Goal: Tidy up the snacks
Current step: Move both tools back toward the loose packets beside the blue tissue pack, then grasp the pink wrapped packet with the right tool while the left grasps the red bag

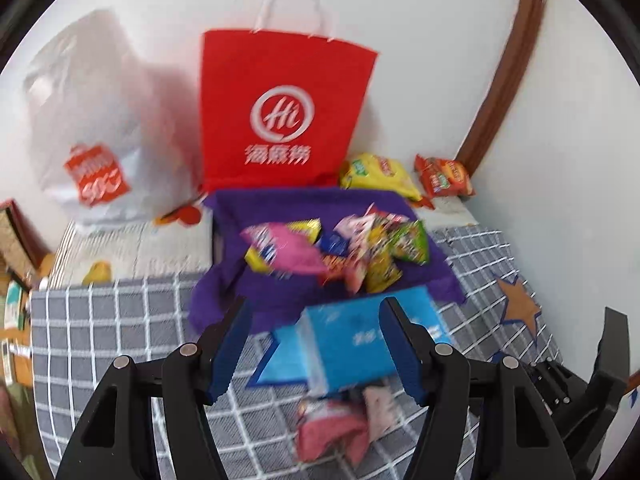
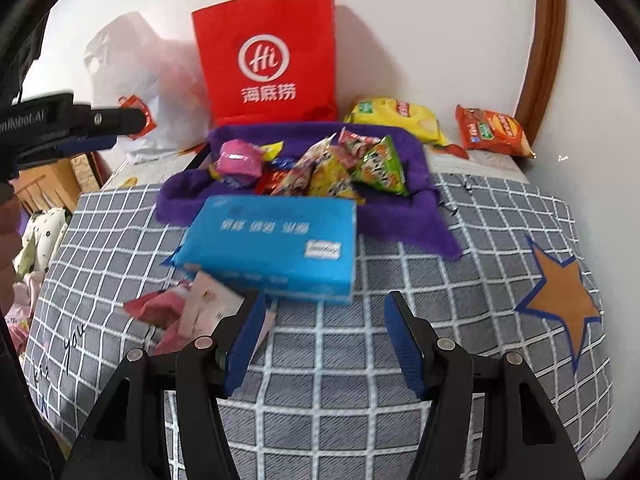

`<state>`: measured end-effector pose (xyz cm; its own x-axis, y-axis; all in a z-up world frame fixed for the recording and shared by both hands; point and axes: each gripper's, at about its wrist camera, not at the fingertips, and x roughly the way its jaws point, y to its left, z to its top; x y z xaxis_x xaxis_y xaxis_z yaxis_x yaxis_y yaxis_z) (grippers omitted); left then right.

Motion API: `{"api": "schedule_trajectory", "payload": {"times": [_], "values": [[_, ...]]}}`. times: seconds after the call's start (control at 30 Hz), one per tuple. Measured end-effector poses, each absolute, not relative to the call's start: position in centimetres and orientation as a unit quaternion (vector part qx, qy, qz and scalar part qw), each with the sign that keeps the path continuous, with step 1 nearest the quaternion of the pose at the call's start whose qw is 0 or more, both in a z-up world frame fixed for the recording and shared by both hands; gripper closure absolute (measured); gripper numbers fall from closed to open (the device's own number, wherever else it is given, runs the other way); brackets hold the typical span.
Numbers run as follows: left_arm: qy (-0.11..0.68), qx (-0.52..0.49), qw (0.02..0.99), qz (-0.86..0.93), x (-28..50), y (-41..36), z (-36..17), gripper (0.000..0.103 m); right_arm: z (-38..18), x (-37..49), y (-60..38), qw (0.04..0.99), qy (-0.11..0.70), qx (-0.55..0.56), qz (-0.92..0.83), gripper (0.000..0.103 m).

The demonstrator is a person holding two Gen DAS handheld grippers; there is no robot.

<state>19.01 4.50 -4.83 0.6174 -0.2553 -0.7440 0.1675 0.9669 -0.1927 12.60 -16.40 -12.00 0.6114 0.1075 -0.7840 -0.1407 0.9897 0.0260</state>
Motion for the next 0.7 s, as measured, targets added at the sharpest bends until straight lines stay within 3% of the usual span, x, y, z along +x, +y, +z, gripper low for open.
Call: {"api": "schedule_trajectory", "payload": {"times": [0.7], "values": [[0.47,-0.099,0.872,-0.097,15.3,8.7,-11.1,0.039,-14.7,11.7,-13.0,0.882,0.459,-0.014,0.103,0.042]]}}
